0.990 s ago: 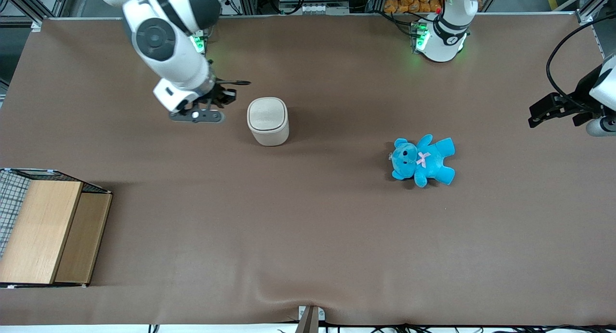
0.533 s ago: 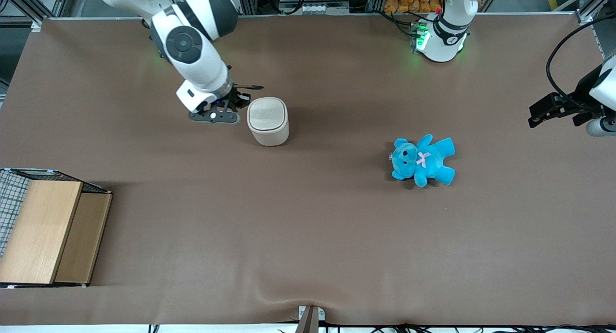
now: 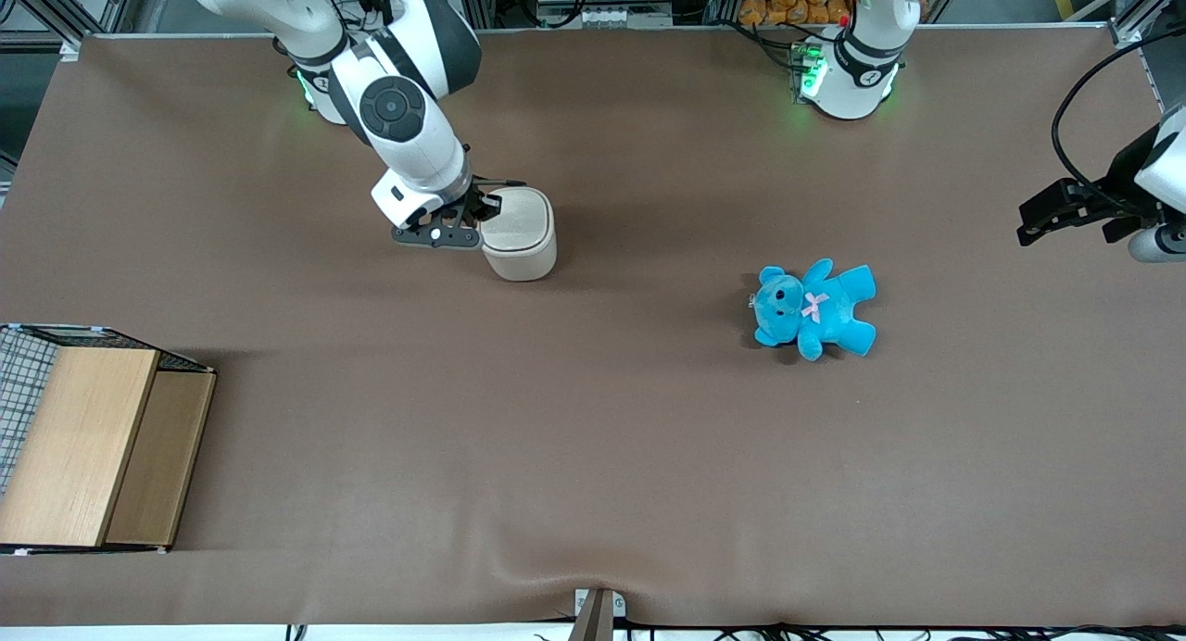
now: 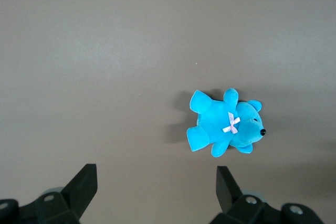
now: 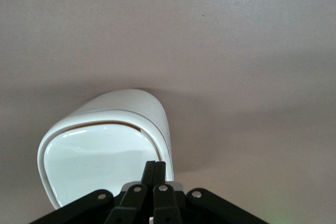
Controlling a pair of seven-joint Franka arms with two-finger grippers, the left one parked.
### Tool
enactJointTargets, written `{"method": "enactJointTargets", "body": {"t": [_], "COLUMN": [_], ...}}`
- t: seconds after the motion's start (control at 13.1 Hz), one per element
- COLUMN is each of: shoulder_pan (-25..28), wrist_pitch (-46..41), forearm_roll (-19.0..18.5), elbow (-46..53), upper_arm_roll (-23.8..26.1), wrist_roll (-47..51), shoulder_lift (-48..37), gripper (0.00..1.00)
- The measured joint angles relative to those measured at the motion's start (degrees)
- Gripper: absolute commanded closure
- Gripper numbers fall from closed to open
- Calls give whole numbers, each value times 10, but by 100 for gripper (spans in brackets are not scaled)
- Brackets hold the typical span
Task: Open trash can with right arm
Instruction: 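Lower the right gripper onto the trash can lid's edge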
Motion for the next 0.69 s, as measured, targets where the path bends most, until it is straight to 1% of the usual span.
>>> {"method": "enactJointTargets", "body": {"t": [0.3, 0.69], "shoulder_pan": [14, 22], "wrist_pitch": [25, 28], "forearm_roll": [0, -1], "elbow": [-1, -1], "upper_arm_roll": [0, 0], "wrist_roll": [18, 24], "shoulder_lift": [20, 27], "gripper": [100, 100]}}
